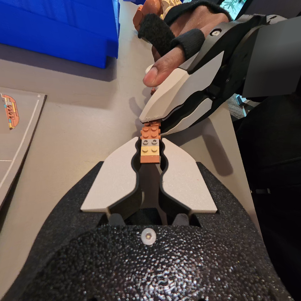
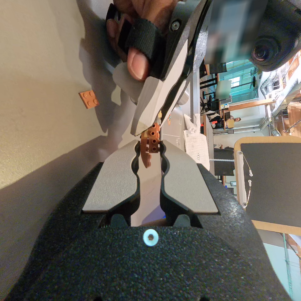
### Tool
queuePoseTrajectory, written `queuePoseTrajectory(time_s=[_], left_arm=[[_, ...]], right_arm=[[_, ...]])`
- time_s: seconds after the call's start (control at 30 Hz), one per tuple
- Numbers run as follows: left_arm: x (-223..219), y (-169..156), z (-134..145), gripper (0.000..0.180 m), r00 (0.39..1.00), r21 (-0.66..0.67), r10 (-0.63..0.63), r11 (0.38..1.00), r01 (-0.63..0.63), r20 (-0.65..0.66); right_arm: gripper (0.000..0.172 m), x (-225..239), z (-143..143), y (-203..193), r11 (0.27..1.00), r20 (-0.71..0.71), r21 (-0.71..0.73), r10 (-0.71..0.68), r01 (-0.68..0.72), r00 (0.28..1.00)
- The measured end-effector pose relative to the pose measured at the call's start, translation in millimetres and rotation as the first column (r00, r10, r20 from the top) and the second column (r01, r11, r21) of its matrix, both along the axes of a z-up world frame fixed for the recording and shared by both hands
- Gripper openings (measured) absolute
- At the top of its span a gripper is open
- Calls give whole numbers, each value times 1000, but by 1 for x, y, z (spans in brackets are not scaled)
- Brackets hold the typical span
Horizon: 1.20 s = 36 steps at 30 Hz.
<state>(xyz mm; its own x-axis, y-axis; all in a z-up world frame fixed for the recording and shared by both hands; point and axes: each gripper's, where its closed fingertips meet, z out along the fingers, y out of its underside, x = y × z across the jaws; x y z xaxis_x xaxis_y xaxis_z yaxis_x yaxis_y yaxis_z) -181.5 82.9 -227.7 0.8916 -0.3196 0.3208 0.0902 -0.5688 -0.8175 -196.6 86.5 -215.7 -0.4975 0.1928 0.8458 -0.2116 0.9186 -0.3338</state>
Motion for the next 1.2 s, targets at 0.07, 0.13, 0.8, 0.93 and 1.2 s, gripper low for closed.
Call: queuePoseTrajectory(time_s=[0.07,0.13,0.8,0.93,1.2], left_arm=[[0,0,1,20,1000,5,-1,1000,1,8],[0,1,3,20,1000,14,1,1000,-1,16],[-6,-3,8,19,999,38,-12,999,13,-31],[-21,-18,4,19,995,-37,-29,999,26,-91],[-30,-24,-33,20,945,-193,-59,981,-4,-320]], right_arm=[[24,1,1,-1,1000,3,-4,2,-2,1000],[27,1,1,-1,1000,2,-5,1,-1,1000],[31,0,16,16,999,-17,-30,-37,37,999],[27,0,9,31,990,118,-80,-103,113,988],[27,0,-17,25,986,278,-76,-123,149,953]])
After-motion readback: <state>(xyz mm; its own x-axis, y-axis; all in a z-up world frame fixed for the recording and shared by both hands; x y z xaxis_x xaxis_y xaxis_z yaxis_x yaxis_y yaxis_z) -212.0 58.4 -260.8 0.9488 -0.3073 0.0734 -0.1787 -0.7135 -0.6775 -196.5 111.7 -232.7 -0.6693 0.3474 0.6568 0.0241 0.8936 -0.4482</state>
